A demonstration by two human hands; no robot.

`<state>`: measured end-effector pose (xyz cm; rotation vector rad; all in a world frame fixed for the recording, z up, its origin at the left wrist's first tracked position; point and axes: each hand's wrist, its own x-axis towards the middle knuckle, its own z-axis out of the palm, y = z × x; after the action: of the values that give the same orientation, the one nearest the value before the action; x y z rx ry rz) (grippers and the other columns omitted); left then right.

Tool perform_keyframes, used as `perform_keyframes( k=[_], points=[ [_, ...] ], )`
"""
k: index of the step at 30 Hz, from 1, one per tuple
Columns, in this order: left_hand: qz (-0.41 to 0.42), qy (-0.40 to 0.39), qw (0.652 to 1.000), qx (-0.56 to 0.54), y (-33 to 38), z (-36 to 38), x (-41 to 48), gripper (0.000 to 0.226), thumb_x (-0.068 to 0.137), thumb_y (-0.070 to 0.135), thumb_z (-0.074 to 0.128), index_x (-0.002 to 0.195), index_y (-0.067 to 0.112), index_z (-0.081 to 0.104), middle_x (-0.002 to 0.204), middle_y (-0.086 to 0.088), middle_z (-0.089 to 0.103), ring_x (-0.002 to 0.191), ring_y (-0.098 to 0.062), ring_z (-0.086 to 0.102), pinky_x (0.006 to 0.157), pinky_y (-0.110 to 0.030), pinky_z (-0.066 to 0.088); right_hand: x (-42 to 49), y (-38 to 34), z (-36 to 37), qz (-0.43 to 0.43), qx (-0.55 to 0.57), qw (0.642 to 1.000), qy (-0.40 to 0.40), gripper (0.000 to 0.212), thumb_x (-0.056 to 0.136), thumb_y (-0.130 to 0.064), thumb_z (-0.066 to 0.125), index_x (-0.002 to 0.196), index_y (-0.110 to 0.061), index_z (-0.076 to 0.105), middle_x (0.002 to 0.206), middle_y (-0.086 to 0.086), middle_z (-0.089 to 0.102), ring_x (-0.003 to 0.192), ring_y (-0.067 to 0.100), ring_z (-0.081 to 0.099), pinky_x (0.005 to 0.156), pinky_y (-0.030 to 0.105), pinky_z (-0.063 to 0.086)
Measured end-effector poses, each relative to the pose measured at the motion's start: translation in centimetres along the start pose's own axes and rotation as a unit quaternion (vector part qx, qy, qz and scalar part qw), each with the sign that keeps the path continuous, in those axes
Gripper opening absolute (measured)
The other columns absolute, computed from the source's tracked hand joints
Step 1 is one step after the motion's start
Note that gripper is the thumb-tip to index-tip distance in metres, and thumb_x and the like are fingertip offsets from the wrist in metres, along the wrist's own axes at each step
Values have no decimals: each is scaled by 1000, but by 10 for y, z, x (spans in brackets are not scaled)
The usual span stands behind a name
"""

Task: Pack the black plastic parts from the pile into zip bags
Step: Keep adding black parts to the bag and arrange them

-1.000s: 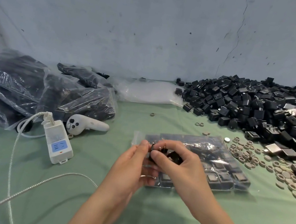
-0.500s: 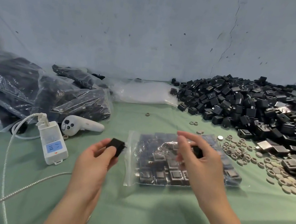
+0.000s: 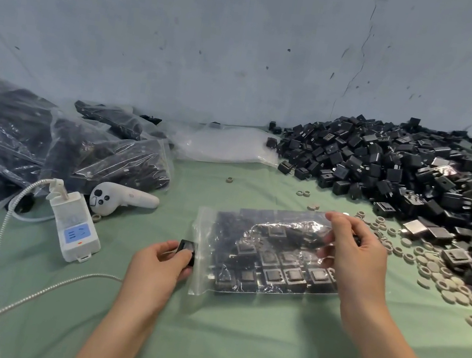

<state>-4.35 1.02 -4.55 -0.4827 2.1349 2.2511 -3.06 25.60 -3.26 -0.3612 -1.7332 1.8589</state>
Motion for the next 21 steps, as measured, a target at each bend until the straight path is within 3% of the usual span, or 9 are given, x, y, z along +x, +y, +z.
perform_keyframes(
  k=[5,8,11,13,15,16,18,21],
  points=[
    [-24,-91,993,-75,2,4,-3,28,95,3,59,122,-4,61,108,-15,74,99,-22,72,85,-27,58,2,-2,2,10,13,1000,2,14,97,-27,60,93,-21,73,60,-9,58,50,11,55,49,29,43],
    [-20,-98,993,-59,0,8,-5,22,97,3,56,116,-4,65,104,-15,75,101,-24,72,87,-29,59,2,-3,3,9,16,1000,-2,15,97,-27,60,93,-22,73,59,-11,57,50,10,55,48,25,44],
    [-15,-100,994,-38,1,11,-5,22,98,1,50,105,-9,69,98,-18,76,91,-22,74,77,-25,59,2,-2,4,10,16,1000,-4,15,97,-27,60,93,-21,72,60,-11,57,50,9,55,46,23,44],
    [-9,-103,995,-15,0,11,-6,27,98,9,54,100,-15,67,99,-19,75,92,-21,74,87,-30,58,2,-2,3,8,15,1000,-4,15,97,-28,60,93,-21,72,60,-11,58,50,9,55,45,22,45],
    [9,-98,994,39,-3,10,-9,26,96,16,57,91,-4,72,88,-9,75,93,-18,74,100,-38,51,2,-1,3,7,18,1000,-4,15,96,-28,60,93,-21,72,60,-11,58,50,9,56,45,21,45],
    [22,-95,993,65,-5,10,-11,22,95,18,59,88,5,76,83,-2,75,90,-16,74,99,-38,50,3,-1,2,7,18,1000,-4,14,96,-28,60,93,-21,72,60,-11,58,50,9,56,44,21,45],
    [39,-81,992,84,-7,11,-12,13,93,18,64,94,12,76,87,4,77,85,-12,72,95,-36,53,3,-1,2,8,14,1000,-7,14,96,-28,61,92,-21,72,60,-11,58,50,9,56,45,23,45],
    [29,-68,993,94,-7,12,-8,26,91,18,69,116,11,66,91,2,73,73,-7,67,80,-25,54,1,0,3,-3,-13,1000,-15,13,94,-32,63,88,-24,72,60,-9,59,53,11,56,50,35,45]
  ],
)
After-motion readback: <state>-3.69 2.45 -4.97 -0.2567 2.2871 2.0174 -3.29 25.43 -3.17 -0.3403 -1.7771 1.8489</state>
